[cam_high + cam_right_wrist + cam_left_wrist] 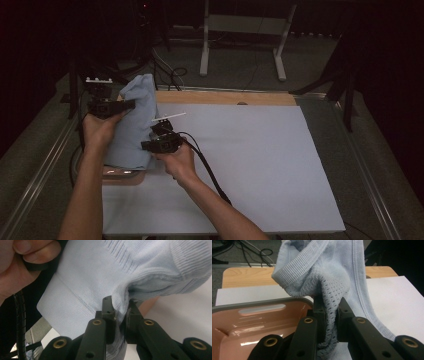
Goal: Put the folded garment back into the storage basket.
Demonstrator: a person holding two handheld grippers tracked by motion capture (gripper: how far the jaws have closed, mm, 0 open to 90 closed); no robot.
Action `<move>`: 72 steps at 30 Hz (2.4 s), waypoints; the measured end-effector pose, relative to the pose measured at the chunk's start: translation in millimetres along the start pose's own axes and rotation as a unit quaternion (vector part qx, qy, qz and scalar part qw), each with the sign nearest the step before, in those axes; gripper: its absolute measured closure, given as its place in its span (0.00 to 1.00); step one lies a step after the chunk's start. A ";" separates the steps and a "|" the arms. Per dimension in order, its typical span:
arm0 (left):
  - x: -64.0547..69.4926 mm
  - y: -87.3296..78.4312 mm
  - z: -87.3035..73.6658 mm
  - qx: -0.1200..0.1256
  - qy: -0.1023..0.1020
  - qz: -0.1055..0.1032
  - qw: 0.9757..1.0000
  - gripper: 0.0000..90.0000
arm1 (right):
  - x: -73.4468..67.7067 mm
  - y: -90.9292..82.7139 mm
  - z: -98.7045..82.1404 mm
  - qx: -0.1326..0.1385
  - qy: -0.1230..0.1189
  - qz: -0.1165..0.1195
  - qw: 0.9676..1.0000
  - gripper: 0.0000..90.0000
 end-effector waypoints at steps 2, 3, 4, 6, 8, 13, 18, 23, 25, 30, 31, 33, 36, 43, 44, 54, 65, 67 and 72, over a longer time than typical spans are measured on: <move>-1.8 -1.2 -0.4 0.000 0.000 0.001 1.000 0.92 | -1.4 1.6 1.1 0.001 0.001 0.002 1.000 0.91; -2.8 -1.8 -0.3 0.002 -0.002 0.001 1.000 0.92 | -1.6 2.4 1.5 0.001 0.000 0.001 1.000 0.91; -2.8 -1.8 -0.3 0.002 -0.002 0.001 1.000 0.92 | -1.6 2.4 1.5 0.001 0.000 0.001 1.000 0.91; -5.5 -3.2 -0.7 0.002 -0.002 0.004 1.000 0.92 | -2.6 5.2 3.0 0.001 0.001 0.003 1.000 0.91; -7.0 -3.9 -1.0 0.002 -0.002 0.005 1.000 0.92 | -2.1 6.6 3.2 0.000 -0.001 0.002 1.000 0.91; -9.7 -5.6 -2.0 0.003 -0.004 0.007 1.000 0.92 | -4.2 10.2 4.3 -0.003 0.000 0.002 1.000 0.91; -12.3 -7.7 -3.8 0.004 -0.005 0.009 1.000 0.92 | -7.0 13.3 4.9 -0.005 -0.001 0.001 1.000 0.91; -14.7 -11.0 -3.8 0.008 -0.006 0.012 1.000 0.92 | -8.4 17.3 7.2 -0.006 0.002 0.002 1.000 0.91; -15.3 -11.6 -3.6 0.009 -0.008 0.012 1.000 0.92 | -8.6 17.7 8.2 -0.006 -0.002 0.001 1.000 0.91; -19.8 -16.0 -4.4 0.013 -0.010 0.016 1.000 0.92 | -12.7 18.8 11.0 -0.005 -0.006 0.001 1.000 0.91; -20.4 -16.5 -4.5 0.013 -0.010 0.017 1.000 0.92 | -13.4 19.5 11.5 -0.004 -0.006 0.002 1.000 0.91; -21.4 -17.3 -4.8 0.013 -0.009 0.018 1.000 0.92 | -13.9 20.7 11.5 -0.004 -0.007 0.003 1.000 0.91; -22.9 -18.0 -5.2 0.014 -0.010 0.021 1.000 0.92 | -15.2 22.9 12.2 -0.004 -0.003 0.004 1.000 0.91; -26.9 -21.4 -6.0 0.017 -0.011 0.025 0.999 0.92 | -18.2 26.6 14.3 -0.004 -0.007 -0.002 1.000 0.91; -27.4 -21.7 -6.1 0.017 -0.012 0.025 0.999 0.92 | -18.1 27.2 14.5 -0.005 -0.009 -0.003 1.000 0.91; -31.0 -23.7 -7.7 0.018 -0.013 0.028 0.999 0.92 | -22.2 32.7 15.6 -0.005 -0.009 -0.002 1.000 0.91; -32.9 -23.8 -8.6 0.020 -0.012 0.028 0.999 0.92 | -18.6 38.8 16.5 -0.008 -0.002 -0.010 1.000 0.91; -33.7 -23.3 -9.3 0.018 -0.011 0.031 0.999 0.92 | -17.9 40.1 15.9 -0.010 -0.008 -0.013 1.000 0.91; -35.4 -20.8 -11.4 0.016 -0.012 0.034 0.999 0.92 | -17.5 44.2 14.7 -0.011 -0.011 -0.018 1.000 0.91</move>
Point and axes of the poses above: each handheld gripper's, and its own axes: y roughly forward along the jaws, z roughly out of its top, x roughly to its right, the point moved 10 cm from there along y, roughly forward along the jaws, and after that the axes turned 15 degrees about -x, right-handed, at the moved point
